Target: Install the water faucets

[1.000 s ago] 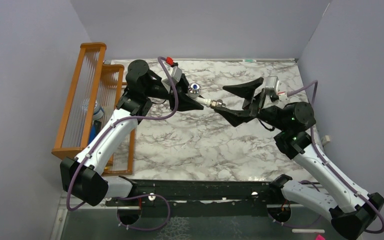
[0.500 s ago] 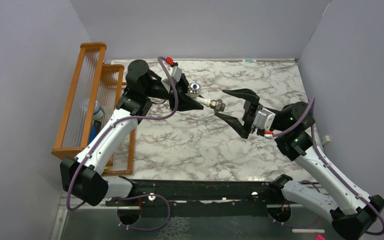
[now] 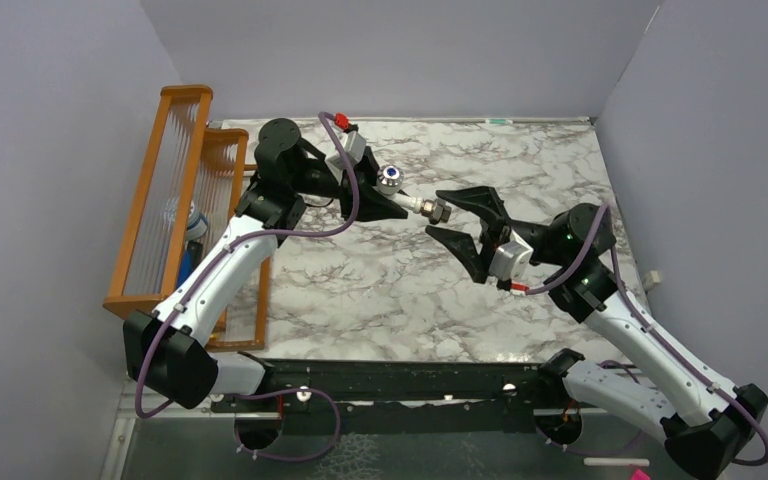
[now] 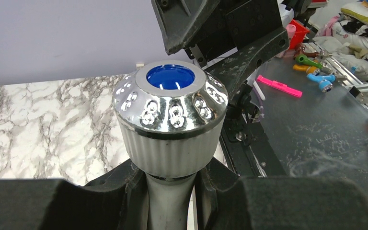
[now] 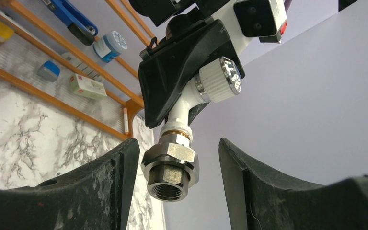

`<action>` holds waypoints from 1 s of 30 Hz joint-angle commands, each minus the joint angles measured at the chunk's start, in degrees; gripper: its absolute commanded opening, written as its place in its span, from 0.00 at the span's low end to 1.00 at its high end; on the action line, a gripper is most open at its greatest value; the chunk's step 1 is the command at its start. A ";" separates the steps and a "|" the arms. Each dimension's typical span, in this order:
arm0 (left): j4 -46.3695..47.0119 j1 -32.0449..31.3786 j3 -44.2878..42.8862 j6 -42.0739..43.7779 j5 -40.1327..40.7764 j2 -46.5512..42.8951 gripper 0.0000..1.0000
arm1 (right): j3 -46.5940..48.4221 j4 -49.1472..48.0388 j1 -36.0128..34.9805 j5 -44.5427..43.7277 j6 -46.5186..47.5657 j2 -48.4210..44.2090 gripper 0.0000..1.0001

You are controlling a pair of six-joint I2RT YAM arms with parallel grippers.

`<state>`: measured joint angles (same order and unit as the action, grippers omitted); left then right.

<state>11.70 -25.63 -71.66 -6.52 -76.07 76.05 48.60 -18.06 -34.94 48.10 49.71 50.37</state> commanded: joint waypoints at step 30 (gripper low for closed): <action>3.65 -0.12 -2.68 -0.48 -1.27 -0.18 0.00 | 3.98 -1.15 -1.88 -21.63 -47.92 3.32 0.13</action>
<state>11.90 -24.99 -71.68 -7.40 -76.07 76.86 48.75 -18.61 -36.80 37.30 30.50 52.58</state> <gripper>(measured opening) 0.311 0.472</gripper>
